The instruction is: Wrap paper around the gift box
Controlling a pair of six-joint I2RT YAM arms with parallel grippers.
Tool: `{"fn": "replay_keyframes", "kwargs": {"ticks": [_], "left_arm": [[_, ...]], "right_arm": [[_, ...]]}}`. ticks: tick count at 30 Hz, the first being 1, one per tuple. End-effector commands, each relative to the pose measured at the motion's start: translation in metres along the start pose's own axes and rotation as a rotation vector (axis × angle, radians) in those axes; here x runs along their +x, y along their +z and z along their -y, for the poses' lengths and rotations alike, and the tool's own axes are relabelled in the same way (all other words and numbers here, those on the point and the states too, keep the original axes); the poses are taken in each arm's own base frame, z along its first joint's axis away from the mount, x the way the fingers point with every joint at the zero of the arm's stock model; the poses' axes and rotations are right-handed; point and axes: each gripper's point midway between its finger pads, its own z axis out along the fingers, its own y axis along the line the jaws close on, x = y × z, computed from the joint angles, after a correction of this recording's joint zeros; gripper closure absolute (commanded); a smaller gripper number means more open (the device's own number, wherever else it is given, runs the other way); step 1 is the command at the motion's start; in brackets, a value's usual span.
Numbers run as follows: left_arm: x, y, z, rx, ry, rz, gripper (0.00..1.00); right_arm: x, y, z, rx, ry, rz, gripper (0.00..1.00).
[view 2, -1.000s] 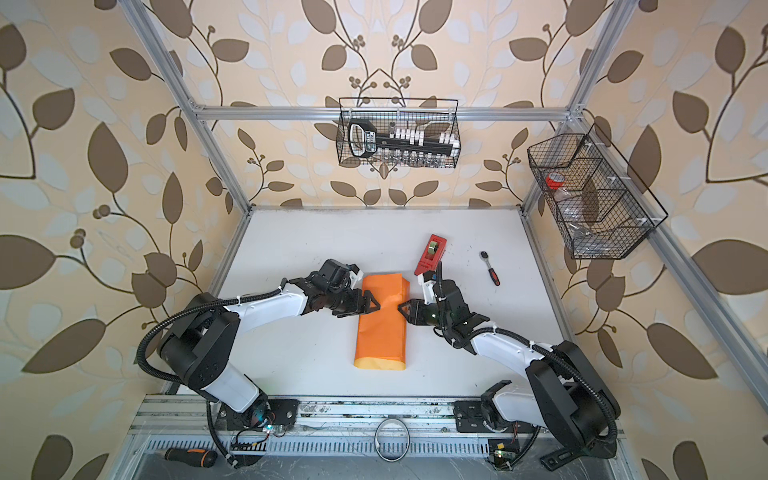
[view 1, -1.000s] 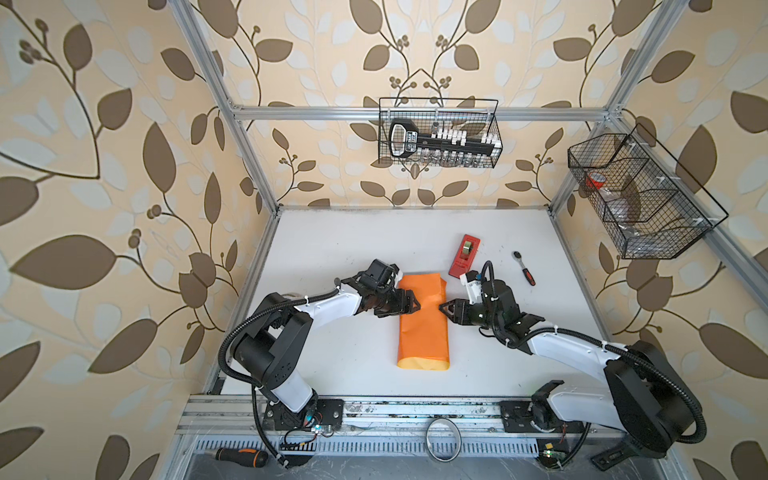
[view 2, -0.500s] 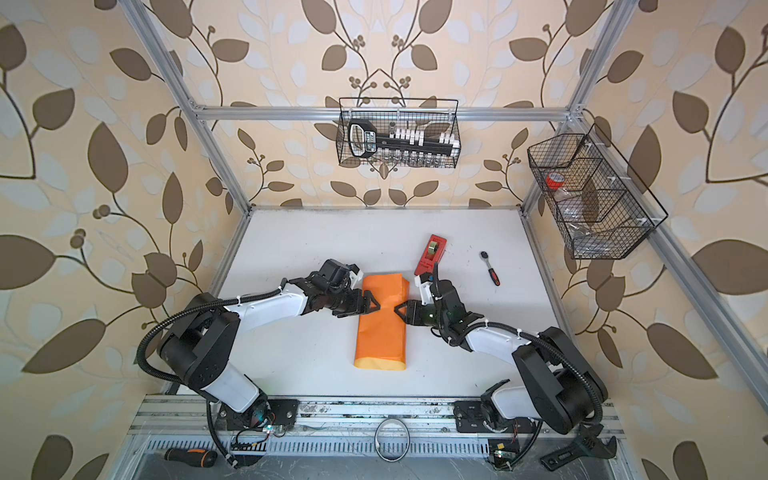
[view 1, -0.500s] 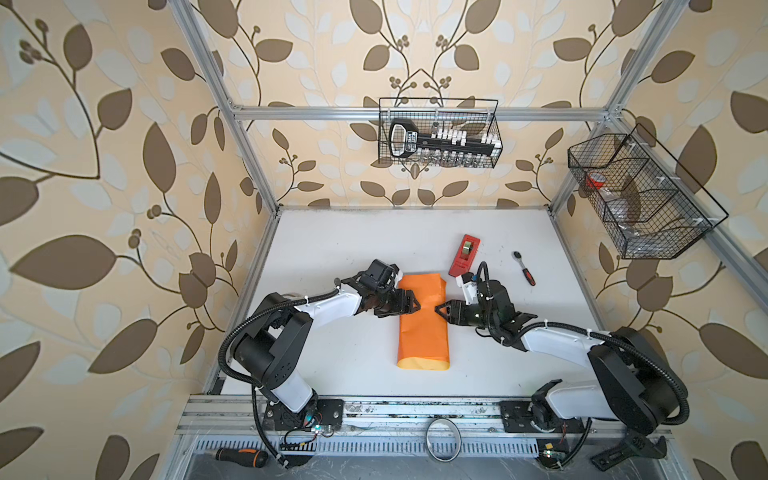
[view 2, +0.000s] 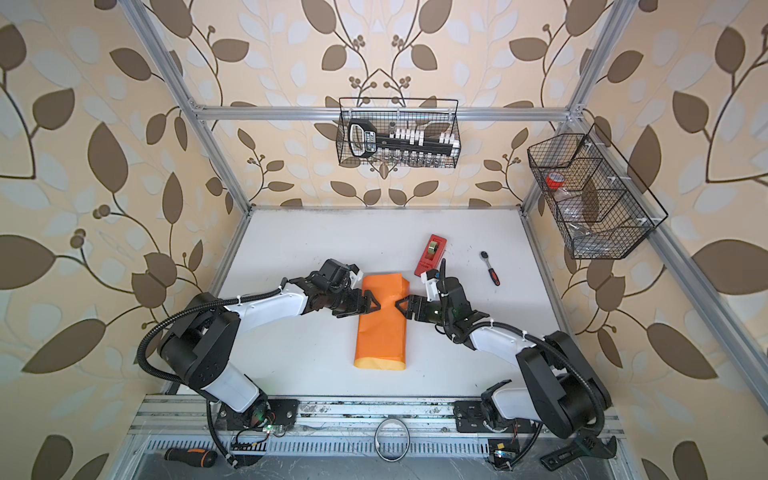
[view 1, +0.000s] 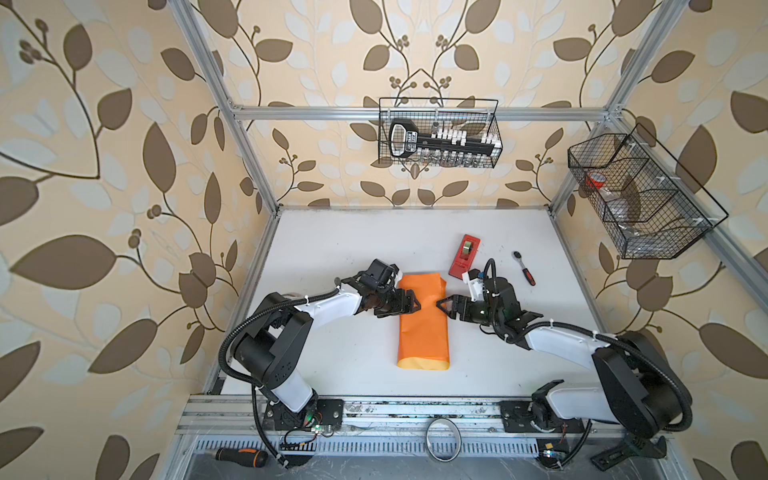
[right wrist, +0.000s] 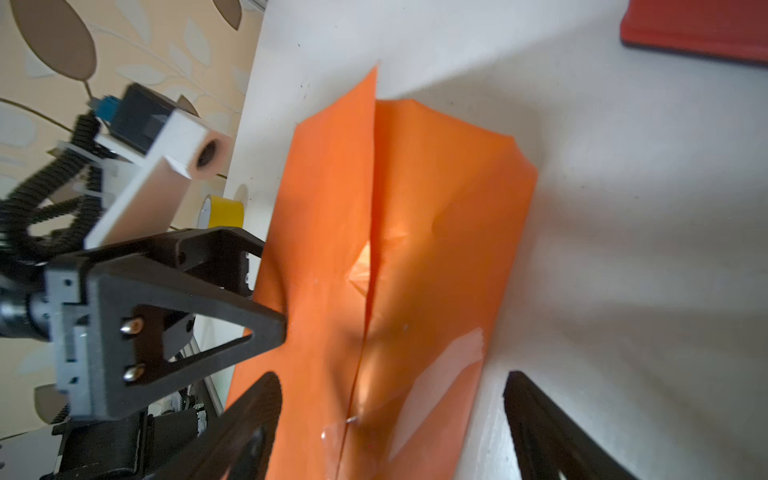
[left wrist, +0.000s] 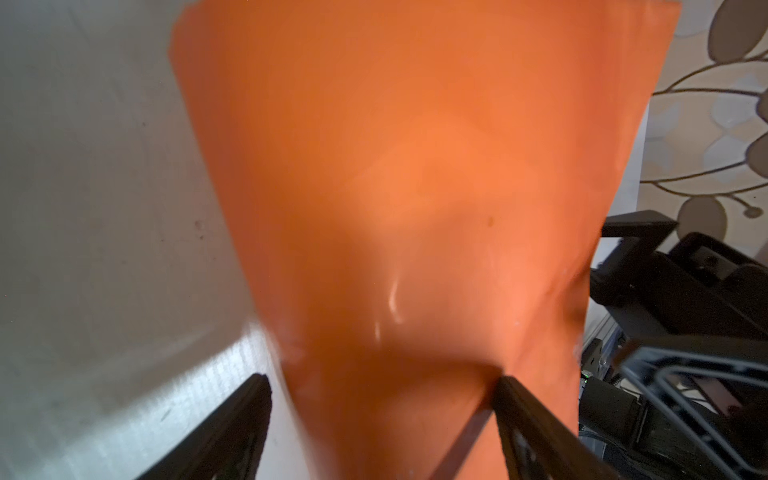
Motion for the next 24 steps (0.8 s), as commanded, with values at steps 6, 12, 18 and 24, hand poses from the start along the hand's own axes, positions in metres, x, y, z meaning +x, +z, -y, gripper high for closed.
{"fn": "replay_keyframes", "kwargs": {"ticks": [6, 12, 18, 24], "left_arm": [[-0.018, -0.037, 0.023, 0.005, -0.021, 0.094, 0.08], [0.000, -0.039, 0.026, 0.064, -0.071, 0.053, 0.09], [0.021, -0.031, 0.015, 0.066, -0.102, -0.011, 0.17], [0.020, -0.022, 0.022, 0.111, -0.104, -0.045, 0.26]], "right_arm": [[0.013, -0.022, 0.003, 0.066, -0.043, 0.013, 0.13], [0.027, -0.014, -0.013, 0.039, -0.025, -0.004, 0.15], [0.038, 0.000, -0.020, 0.001, -0.002, -0.038, 0.19], [0.038, 0.007, -0.025, -0.019, 0.009, -0.044, 0.22]]}}
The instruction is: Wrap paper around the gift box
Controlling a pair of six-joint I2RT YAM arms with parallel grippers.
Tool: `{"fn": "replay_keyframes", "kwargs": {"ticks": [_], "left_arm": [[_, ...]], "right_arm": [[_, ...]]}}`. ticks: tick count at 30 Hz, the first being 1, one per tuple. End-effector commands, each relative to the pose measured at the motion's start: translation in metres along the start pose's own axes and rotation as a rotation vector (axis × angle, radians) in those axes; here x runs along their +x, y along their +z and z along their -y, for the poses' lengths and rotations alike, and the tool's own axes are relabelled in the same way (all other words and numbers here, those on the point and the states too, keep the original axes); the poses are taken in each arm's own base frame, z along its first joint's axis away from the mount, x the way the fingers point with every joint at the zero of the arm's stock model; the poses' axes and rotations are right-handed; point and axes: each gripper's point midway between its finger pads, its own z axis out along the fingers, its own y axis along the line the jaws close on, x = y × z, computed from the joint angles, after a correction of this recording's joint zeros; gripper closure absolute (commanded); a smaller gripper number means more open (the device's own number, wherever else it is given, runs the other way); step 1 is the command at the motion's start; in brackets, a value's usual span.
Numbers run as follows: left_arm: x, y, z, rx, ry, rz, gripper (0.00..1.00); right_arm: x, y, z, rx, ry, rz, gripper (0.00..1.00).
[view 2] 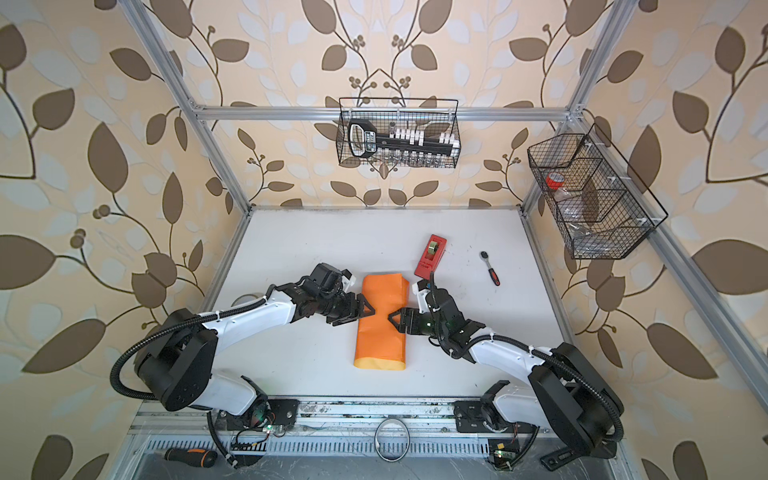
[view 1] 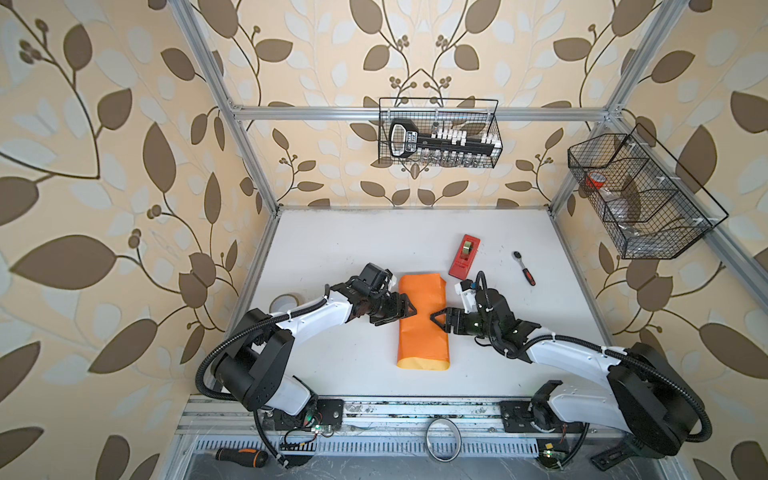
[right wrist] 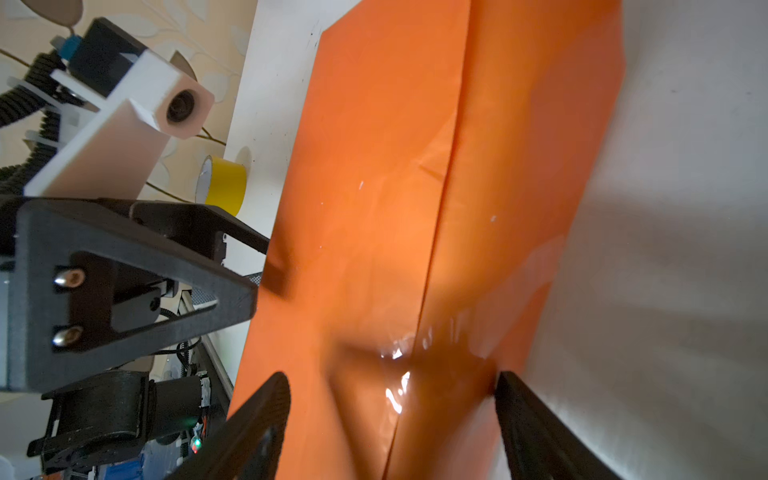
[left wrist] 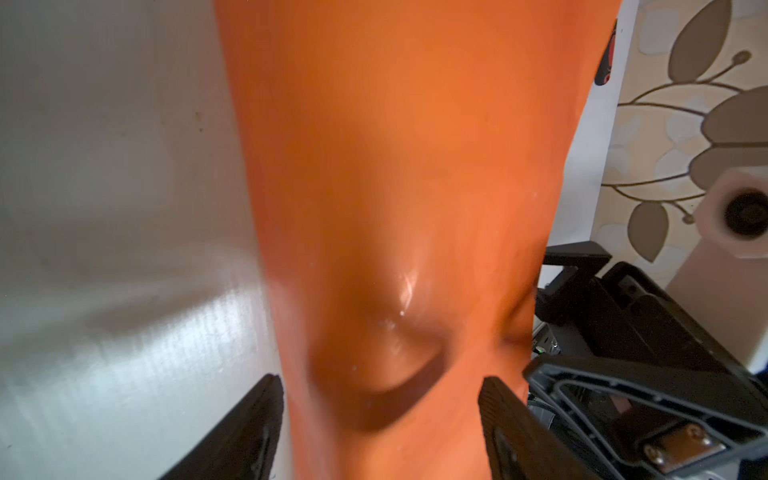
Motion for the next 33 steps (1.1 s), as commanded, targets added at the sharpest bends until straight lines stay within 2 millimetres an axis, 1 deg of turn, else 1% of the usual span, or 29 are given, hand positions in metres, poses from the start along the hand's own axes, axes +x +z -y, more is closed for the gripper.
{"fn": "replay_keyframes", "kwargs": {"ticks": [1, 5, 11, 15, 19, 21, 24, 27, 30, 33], "left_arm": [[-0.001, 0.004, 0.012, 0.059, 0.007, -0.026, 0.27], [-0.008, 0.010, 0.010, 0.044, 0.000, -0.018, 0.28], [-0.029, 0.012, 0.003, 0.009, -0.011, 0.024, 0.30], [-0.048, 0.011, -0.005, -0.009, -0.029, 0.056, 0.29], [-0.070, 0.009, -0.007, -0.015, -0.043, 0.083, 0.25], [-0.080, 0.004, -0.006, -0.008, -0.050, 0.101, 0.22], [-0.087, -0.009, 0.000, 0.004, -0.043, 0.136, 0.18], [-0.087, -0.020, 0.001, -0.007, -0.022, 0.171, 0.16], [-0.086, -0.026, -0.001, -0.020, -0.019, 0.190, 0.16], [-0.083, -0.028, 0.000, -0.015, -0.019, 0.188, 0.16]], "right_arm": [[-0.002, 0.004, -0.005, -0.027, 0.015, 0.012, 0.23], [-0.009, 0.008, -0.009, -0.035, 0.019, 0.022, 0.24], [-0.028, 0.021, -0.014, -0.039, 0.016, 0.042, 0.28], [-0.046, 0.033, -0.016, -0.041, 0.005, 0.056, 0.29], [-0.069, 0.048, -0.017, -0.042, -0.010, 0.056, 0.28], [-0.078, 0.051, -0.018, -0.046, -0.015, 0.054, 0.27], [-0.086, 0.044, -0.012, -0.030, -0.023, 0.059, 0.22], [-0.094, 0.032, 0.003, 0.005, -0.021, 0.082, 0.20], [-0.101, 0.029, 0.013, 0.035, -0.031, 0.085, 0.21], [-0.104, 0.035, 0.020, 0.056, -0.030, 0.068, 0.25]]}}
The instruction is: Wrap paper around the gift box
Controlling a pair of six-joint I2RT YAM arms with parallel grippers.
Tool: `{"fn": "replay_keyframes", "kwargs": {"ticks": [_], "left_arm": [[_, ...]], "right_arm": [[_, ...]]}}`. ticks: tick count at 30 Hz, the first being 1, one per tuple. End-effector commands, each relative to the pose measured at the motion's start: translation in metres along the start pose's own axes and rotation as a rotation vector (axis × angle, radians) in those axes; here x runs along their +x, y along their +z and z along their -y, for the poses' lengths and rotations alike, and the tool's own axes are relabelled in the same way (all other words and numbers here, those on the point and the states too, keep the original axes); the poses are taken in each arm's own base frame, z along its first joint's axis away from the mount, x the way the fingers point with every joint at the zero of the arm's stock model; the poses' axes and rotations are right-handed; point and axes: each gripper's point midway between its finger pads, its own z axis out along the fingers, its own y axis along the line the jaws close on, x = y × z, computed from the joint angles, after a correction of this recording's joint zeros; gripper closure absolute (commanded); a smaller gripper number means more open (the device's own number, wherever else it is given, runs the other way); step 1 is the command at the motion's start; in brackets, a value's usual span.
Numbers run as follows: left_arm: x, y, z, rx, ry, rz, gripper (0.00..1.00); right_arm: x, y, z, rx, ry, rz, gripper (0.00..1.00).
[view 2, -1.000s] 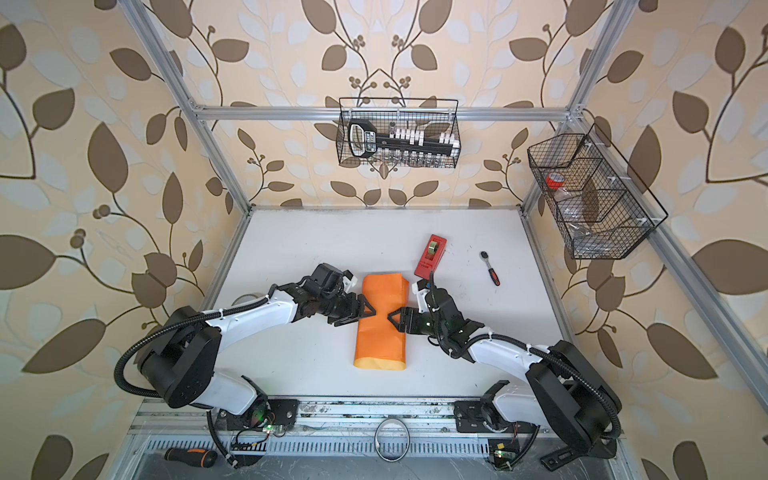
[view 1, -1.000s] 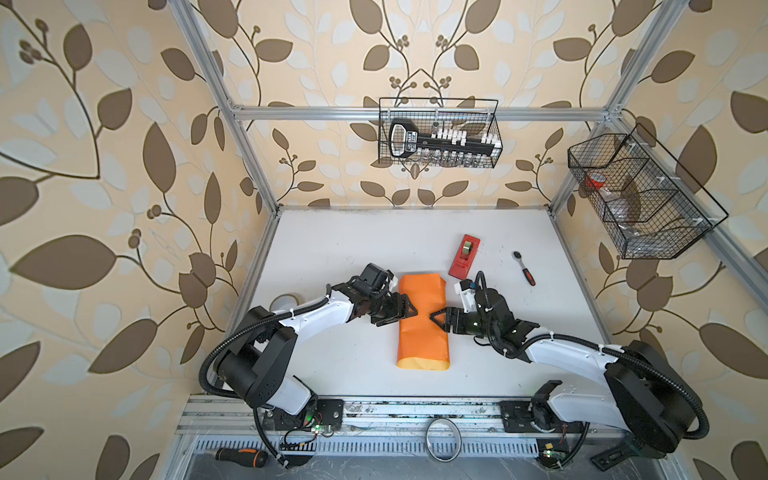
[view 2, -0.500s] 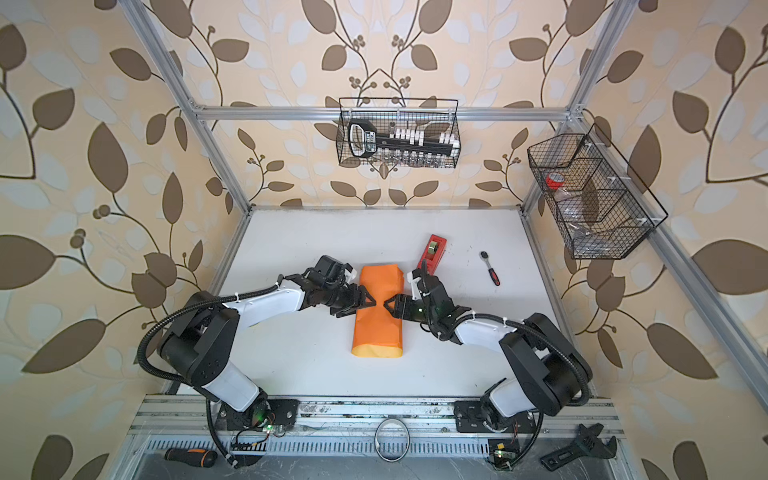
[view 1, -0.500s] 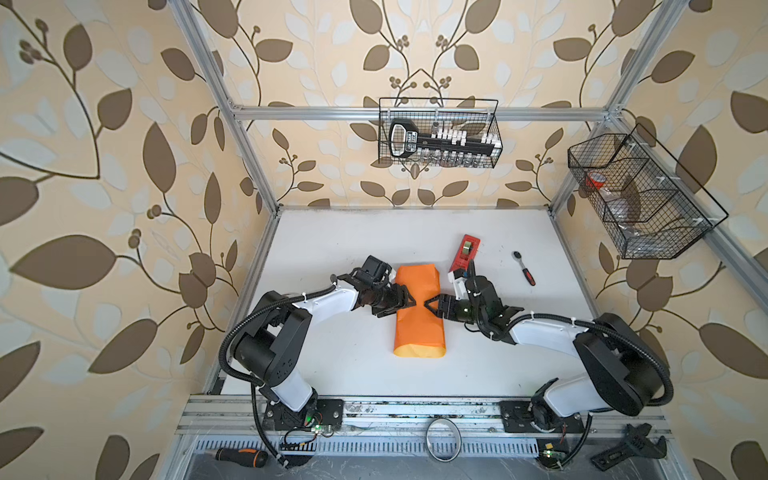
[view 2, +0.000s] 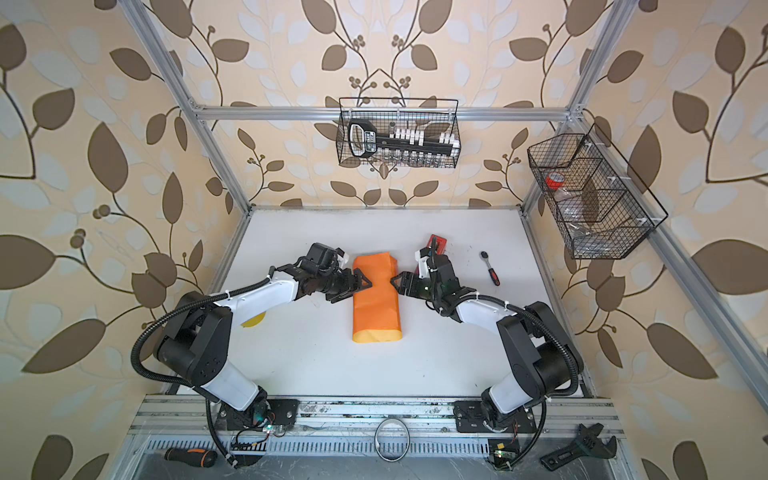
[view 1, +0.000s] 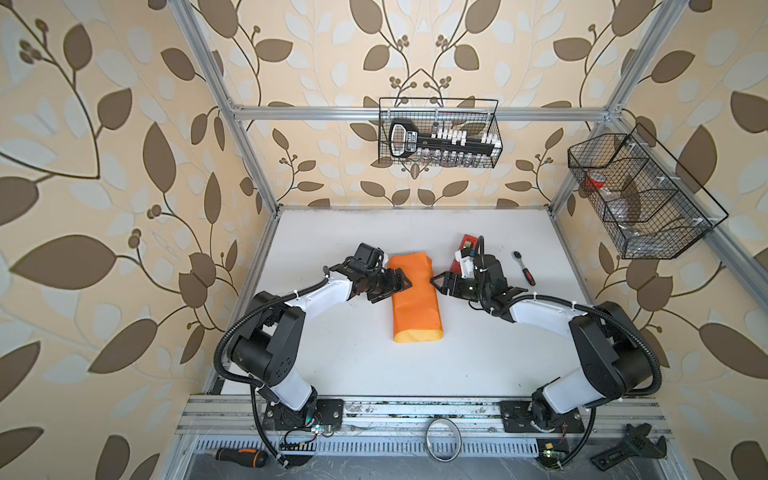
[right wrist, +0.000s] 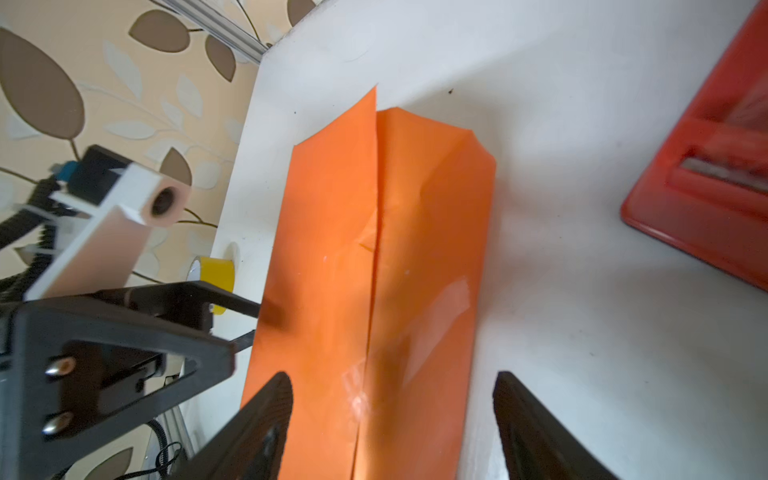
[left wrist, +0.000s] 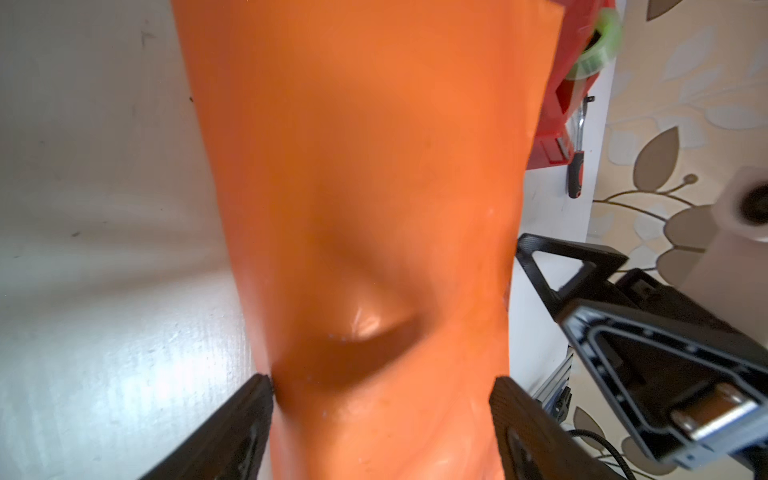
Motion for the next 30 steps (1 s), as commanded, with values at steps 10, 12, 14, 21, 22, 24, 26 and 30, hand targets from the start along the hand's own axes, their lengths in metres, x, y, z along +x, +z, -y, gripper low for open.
{"fn": "replay_keyframes", "kwargs": {"ticks": [10, 12, 14, 21, 22, 24, 26, 30], "left_arm": [[-0.001, -0.021, 0.006, -0.001, 0.049, 0.044, 0.15], [-0.001, -0.021, 0.006, -0.001, 0.049, 0.043, 0.15], [0.000, -0.020, 0.005, -0.001, 0.048, 0.039, 0.16], [0.002, -0.020, 0.004, -0.001, 0.045, 0.035, 0.16], [0.002, -0.020, 0.003, -0.001, 0.046, 0.035, 0.16], [0.003, -0.019, 0.003, 0.000, 0.045, 0.033, 0.16], [0.003, -0.019, 0.004, 0.002, 0.045, 0.029, 0.16], [0.003, -0.019, 0.004, 0.007, 0.046, 0.028, 0.16]], "right_arm": [[-0.002, 0.025, 0.009, 0.003, -0.006, -0.073, 0.36], [0.000, 0.024, 0.009, 0.003, -0.006, -0.077, 0.37], [0.003, 0.025, 0.011, 0.003, -0.007, -0.083, 0.38], [0.011, 0.025, 0.018, 0.013, -0.004, -0.095, 0.42], [0.012, 0.026, 0.018, 0.006, -0.001, -0.098, 0.41], [0.009, 0.024, 0.012, -0.014, 0.001, -0.096, 0.41], [0.000, 0.020, 0.003, -0.033, -0.002, -0.076, 0.40], [-0.009, 0.012, -0.008, -0.051, -0.012, -0.057, 0.37]]}}
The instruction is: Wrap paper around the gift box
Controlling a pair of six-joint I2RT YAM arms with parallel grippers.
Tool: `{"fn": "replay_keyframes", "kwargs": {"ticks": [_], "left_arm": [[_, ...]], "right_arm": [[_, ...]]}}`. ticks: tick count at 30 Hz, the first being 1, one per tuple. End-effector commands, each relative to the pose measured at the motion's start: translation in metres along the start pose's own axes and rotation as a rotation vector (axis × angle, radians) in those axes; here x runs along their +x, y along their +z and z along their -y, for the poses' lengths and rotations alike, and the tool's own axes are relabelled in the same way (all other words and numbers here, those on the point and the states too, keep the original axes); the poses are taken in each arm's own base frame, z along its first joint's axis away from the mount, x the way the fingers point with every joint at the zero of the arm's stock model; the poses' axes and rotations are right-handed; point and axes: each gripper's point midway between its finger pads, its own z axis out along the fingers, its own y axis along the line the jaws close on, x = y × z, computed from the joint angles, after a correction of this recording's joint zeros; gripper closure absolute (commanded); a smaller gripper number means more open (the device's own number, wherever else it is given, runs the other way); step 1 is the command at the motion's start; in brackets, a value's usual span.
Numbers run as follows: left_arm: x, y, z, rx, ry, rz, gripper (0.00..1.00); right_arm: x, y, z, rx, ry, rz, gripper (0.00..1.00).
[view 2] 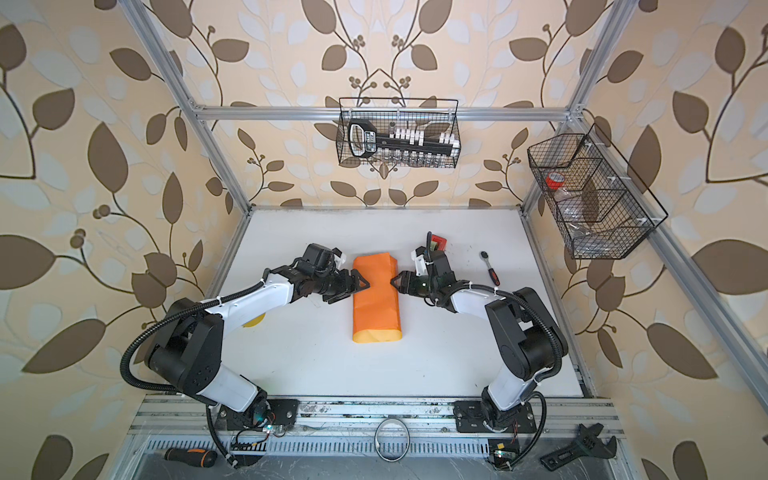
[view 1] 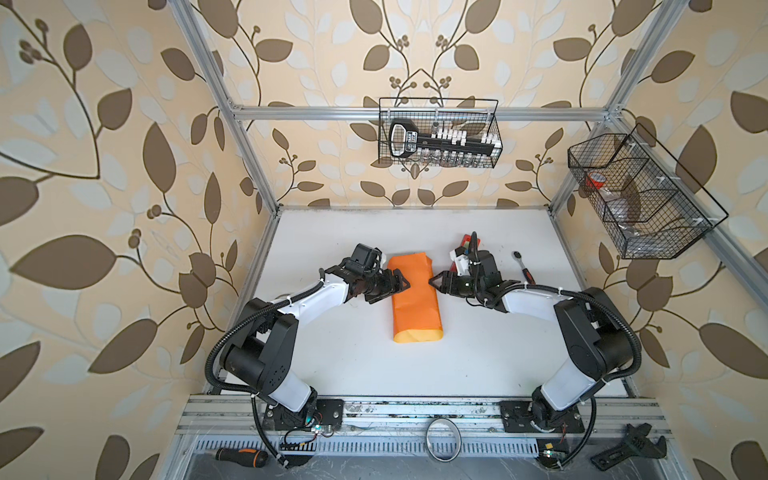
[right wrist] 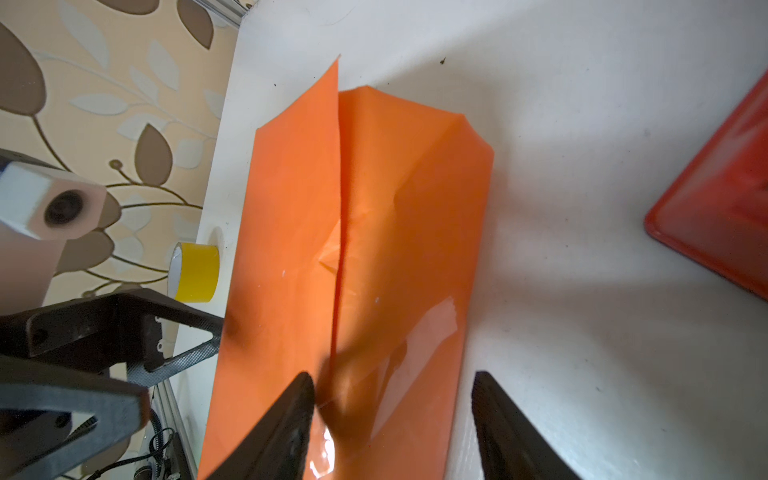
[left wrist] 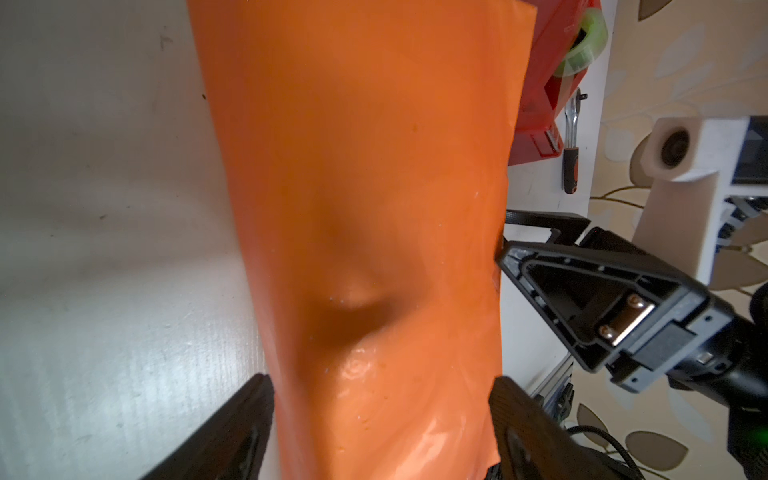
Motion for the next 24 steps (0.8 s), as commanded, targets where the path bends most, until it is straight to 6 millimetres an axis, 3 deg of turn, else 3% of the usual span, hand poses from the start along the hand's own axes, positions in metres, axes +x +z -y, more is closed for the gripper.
{"fn": "replay_keyframes", "kwargs": {"ticks": [1, 13, 24], "left_arm": [[-0.001, -0.010, 0.004, 0.013, 0.033, 0.022, 0.16], [0.000, -0.008, 0.003, 0.015, 0.030, 0.017, 0.16], [0.002, -0.011, 0.002, 0.013, 0.032, 0.018, 0.16]], "right_arm": [[-0.011, -0.011, -0.015, -0.040, -0.018, 0.021, 0.36], [0.014, -0.007, 0.003, -0.011, -0.008, -0.020, 0.41], [0.019, 0.004, 0.019, 0.022, -0.004, -0.041, 0.46]]}}
